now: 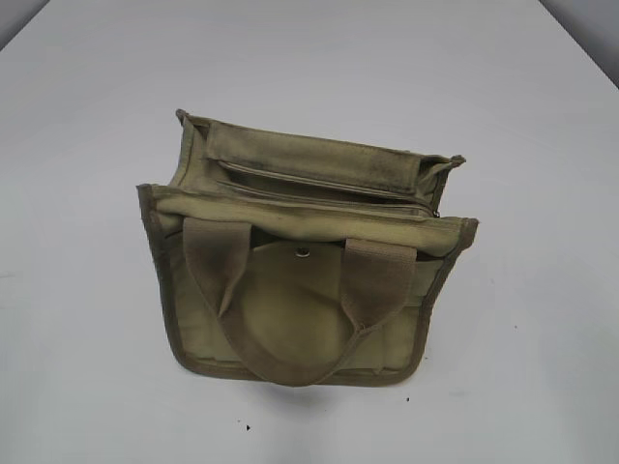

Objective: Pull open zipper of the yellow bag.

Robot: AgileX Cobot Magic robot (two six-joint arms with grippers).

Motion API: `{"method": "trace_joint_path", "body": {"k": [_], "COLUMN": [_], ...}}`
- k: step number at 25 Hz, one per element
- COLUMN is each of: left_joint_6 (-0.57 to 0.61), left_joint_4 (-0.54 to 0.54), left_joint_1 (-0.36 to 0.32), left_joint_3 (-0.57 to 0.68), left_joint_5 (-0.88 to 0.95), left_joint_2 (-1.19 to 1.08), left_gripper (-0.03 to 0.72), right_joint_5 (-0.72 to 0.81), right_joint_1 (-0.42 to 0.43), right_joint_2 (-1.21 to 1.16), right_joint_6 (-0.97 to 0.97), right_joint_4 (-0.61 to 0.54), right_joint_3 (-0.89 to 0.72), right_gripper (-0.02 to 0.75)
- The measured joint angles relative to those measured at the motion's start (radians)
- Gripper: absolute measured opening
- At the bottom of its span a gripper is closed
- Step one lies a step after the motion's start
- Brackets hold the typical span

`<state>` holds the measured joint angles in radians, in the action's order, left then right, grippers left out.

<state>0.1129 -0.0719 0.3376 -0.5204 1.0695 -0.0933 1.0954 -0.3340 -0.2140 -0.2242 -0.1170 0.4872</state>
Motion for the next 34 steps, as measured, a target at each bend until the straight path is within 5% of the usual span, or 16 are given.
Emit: {"method": "trace_joint_path", "body": {"k": [5, 12, 16, 34], "left_joint_6": [0.000, 0.000, 0.000, 0.000], "left_joint_4": [0.000, 0.000, 0.000, -0.001], "left_joint_1": [-0.013, -0.208, -0.283, -0.290], "left_joint_3": [0.000, 0.000, 0.000, 0.000], "left_joint_5": [0.000, -0.001, -0.003, -0.006], "left_joint_2": [0.000, 0.020, 0.078, 0.099], "left_gripper": [0.362, 0.362, 0.362, 0.362], "right_joint_5": [0.000, -0.001, -0.001, -0.004], "right_joint_1": [0.030, 0.224, 0.242, 0.242], "right_joint_2": [0.000, 0.106, 0.209, 0.221], "right_joint_6": [0.000, 0.000, 0.000, -0.001], "right_joint_4": [-0.005, -0.020, -0.045, -0.094], "right_joint_3": [0.000, -0.001, -0.002, -0.003], "right_gripper": [0.363, 0.363, 0.363, 0.363]}}
